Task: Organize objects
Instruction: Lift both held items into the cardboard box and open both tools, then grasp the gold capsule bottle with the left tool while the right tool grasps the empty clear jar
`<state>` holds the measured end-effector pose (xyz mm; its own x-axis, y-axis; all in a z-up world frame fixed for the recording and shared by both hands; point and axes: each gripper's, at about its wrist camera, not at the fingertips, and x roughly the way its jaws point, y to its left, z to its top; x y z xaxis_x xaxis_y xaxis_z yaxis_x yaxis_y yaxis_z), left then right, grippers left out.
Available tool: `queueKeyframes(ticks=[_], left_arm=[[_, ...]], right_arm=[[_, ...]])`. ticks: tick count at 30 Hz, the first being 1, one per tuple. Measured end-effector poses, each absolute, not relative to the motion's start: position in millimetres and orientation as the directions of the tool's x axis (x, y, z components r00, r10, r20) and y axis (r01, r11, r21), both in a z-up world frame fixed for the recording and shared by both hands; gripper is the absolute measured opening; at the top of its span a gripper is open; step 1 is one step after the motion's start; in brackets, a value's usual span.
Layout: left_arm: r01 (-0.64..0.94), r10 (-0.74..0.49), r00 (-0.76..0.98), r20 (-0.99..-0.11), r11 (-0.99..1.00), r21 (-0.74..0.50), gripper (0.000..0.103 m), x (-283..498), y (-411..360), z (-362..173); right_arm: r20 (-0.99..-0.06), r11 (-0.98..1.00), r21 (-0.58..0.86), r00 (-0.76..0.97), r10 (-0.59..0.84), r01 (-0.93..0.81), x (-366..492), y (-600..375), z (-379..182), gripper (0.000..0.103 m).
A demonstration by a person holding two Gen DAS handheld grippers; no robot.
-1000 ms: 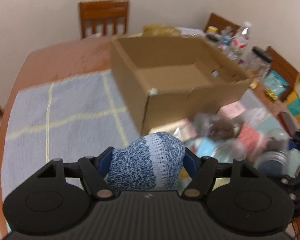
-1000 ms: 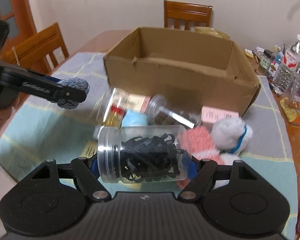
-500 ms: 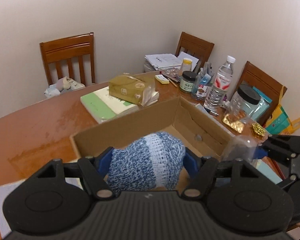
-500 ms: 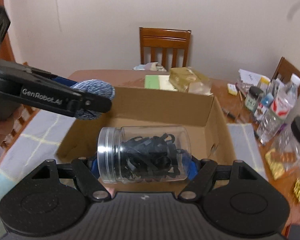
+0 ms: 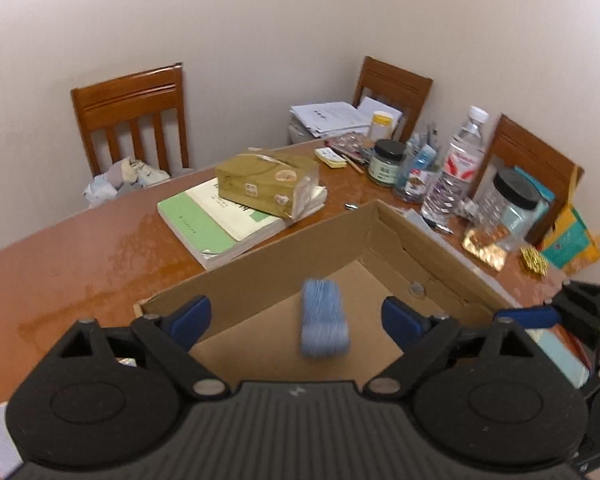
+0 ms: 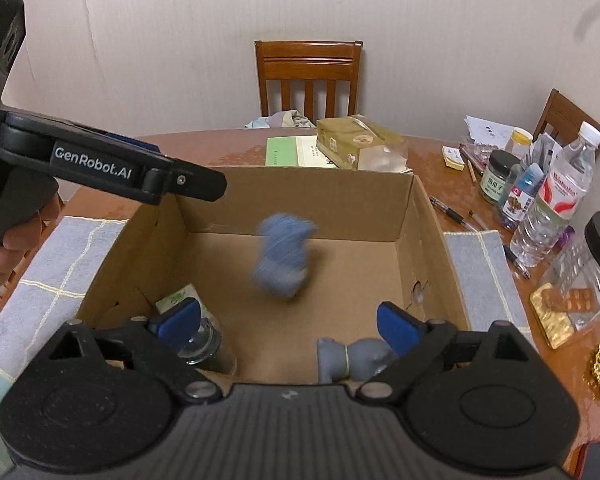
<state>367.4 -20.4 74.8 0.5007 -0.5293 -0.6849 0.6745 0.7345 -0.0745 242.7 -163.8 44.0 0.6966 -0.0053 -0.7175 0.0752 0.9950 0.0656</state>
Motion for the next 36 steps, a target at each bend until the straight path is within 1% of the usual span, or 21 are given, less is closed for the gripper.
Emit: queueKeyframes(ticks=[2,4,5,6,8,14,26,28,31,36], left_arm=[[0.688,-0.539,0.513,-0.668,0.724,-0.055,0.092,357.1,-19.5,81.4],[0.708,-0.579,0.511,-0.635,0.702,-0.071,0.092,345.8,-14.0,87.5],[0.709,-0.591,0.504,-0.630,0.699,-0.088,0.094,341.5,-10.7,89.6],[0.707,-0.598,0.499,-0.627,0.699,-0.105,0.098,336.9,-7.4,92.0],[0.700,-0.609,0.501,-0.615,0.703,-0.126,0.100,325.8,0.3,95.7],[0.654,-0.586,0.549,-0.596,0.745,-0.130,0.101,281.1,25.8,88.6],[0.541,-0.437,0.597,-0.673,0.838,-0.064,0.102,194.7,53.3,28.9],[0.522,-0.412,0.590,-0.695,0.851,-0.062,0.102,184.1,54.3,16.1],[0.498,-0.401,0.565,-0.721,0.863,-0.090,0.102,172.6,57.2,-1.6],[0.461,-0.350,0.574,-0.740,0.885,-0.061,0.102,160.6,55.7,-22.7]], right_arm=[[-0.713,0.995,0.067,0.701,-0.003,0.073,234.1,-162.9,45.8,0.098],[-0.710,0.995,0.068,0.705,0.002,0.066,224.2,-162.9,47.1,0.098],[-0.707,0.996,0.066,0.708,0.003,0.062,218.5,-161.8,48.7,0.098],[-0.703,0.996,0.065,0.712,0.004,0.059,212.6,-161.8,49.2,0.098],[-0.699,0.996,0.070,0.715,0.008,0.057,201.6,-162.1,49.8,0.100],[-0.697,0.997,0.064,0.717,0.012,0.045,162.3,-157.8,42.8,0.102],[-0.725,1.000,-0.013,0.688,-0.024,0.022,89.7,-140.4,5.5,0.103],[-0.729,1.000,-0.014,0.684,-0.023,0.020,80.1,-138.5,-0.8,0.103],[-0.730,1.000,-0.016,0.683,-0.026,0.021,70.9,-137.4,-7.0,0.103],[-0.738,1.000,0.010,0.675,-0.010,0.026,58.7,-135.0,-15.7,0.103]])
